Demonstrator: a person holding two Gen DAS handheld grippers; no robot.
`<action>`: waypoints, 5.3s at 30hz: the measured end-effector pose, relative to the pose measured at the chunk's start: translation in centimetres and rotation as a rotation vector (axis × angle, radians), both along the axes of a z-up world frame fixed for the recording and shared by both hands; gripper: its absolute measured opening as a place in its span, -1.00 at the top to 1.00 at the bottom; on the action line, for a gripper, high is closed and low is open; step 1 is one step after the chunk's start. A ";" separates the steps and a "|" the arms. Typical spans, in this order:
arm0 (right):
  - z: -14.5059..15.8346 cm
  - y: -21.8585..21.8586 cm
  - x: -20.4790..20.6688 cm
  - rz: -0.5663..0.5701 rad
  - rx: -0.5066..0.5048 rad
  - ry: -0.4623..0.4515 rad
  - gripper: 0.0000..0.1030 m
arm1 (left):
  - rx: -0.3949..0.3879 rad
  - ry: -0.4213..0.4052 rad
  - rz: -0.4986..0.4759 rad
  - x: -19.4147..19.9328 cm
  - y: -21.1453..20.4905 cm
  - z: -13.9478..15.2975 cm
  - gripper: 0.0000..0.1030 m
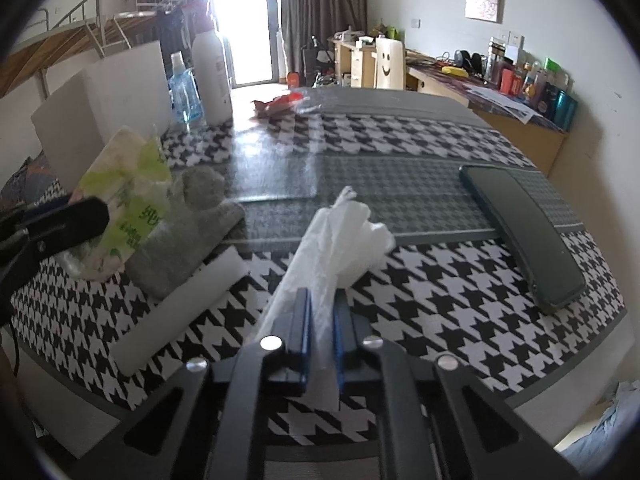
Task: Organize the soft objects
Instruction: 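Close the right tool on the white tissue and lift it, then carry the floral packet in the left tool and tissue in the right tool over the foam box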
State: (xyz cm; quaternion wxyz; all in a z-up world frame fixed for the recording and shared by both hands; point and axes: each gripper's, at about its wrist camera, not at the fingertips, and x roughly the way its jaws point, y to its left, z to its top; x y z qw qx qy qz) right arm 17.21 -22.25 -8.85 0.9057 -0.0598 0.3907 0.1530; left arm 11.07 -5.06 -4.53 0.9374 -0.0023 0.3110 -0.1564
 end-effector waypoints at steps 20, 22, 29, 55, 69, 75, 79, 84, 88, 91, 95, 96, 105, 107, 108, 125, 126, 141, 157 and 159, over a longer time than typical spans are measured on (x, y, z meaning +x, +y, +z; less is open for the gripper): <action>4.0 0.3 -2.0 0.032 0.052 -0.108 0.75 | 0.009 -0.052 0.042 -1.5 0.9 1.4 0.66; 4.2 0.3 -2.1 0.035 0.054 -0.116 0.75 | 0.011 -0.053 0.046 -1.6 0.9 1.5 0.66; 4.9 0.6 -2.2 0.050 0.060 -0.139 0.75 | 0.025 -0.068 0.062 -1.7 1.2 1.9 0.66; 7.0 2.6 -1.6 0.133 0.110 -0.197 0.75 | 0.050 -0.120 0.125 -2.2 3.1 3.7 0.66; 8.4 4.4 -1.0 0.184 0.127 -0.229 0.75 | 0.055 -0.141 0.149 -1.4 4.1 5.0 0.66; 8.9 5.2 -0.7 0.203 0.129 -0.242 0.75 | 0.057 -0.152 0.158 -1.2 5.0 5.6 0.66; 9.3 5.6 -0.4 0.214 0.133 -0.248 0.75 | 0.064 -0.161 0.166 -1.0 5.4 6.0 0.66; 9.9 6.1 0.0 0.232 0.137 -0.259 0.75 | 0.069 -0.170 0.178 -0.7 6.0 6.5 0.66; 10.3 6.6 0.2 0.245 0.137 -0.266 0.75 | 0.071 -0.178 0.185 -0.4 6.6 6.9 0.66; 10.6 6.9 0.5 0.255 0.140 -0.269 0.75 | 0.076 -0.182 0.192 -0.2 6.9 7.2 0.66; 11.1 7.4 0.7 0.270 0.145 -0.273 0.75 | 0.078 -0.185 0.195 0.1 7.2 7.4 0.66; 11.1 7.5 0.7 0.273 0.146 -0.274 0.75 | 0.077 -0.187 0.196 0.2 7.3 7.5 0.66; 12.3 8.1 1.1 0.292 0.156 -0.290 0.75 | 0.070 -0.203 0.212 0.9 8.1 8.5 0.66; 12.5 8.3 1.3 0.293 0.158 -0.291 0.75 | 0.069 -0.205 0.218 1.1 8.2 8.7 0.66; 12.6 8.4 1.4 0.294 0.158 -0.291 0.75 | 0.069 -0.206 0.220 1.1 8.2 8.8 0.66; 15.0 10.2 2.4 0.330 0.164 -0.326 0.75 | 0.069 -0.240 0.252 2.1 9.3 10.8 0.66; 15.1 10.3 2.4 0.334 0.164 -0.327 0.75 | 0.067 -0.241 0.252 2.1 9.4 10.9 0.66; 16.2 12.0 3.3 0.363 0.161 -0.338 0.75 | 0.066 -0.273 0.293 3.0 10.8 12.4 0.66; 17.2 14.6 4.2 0.416 0.158 -0.348 0.75 | 0.057 -0.271 0.357 3.9 13.3 12.9 0.66; 17.3 15.0 4.4 0.421 0.158 -0.346 0.75 | 0.058 -0.270 0.361 4.0 13.5 13.0 0.66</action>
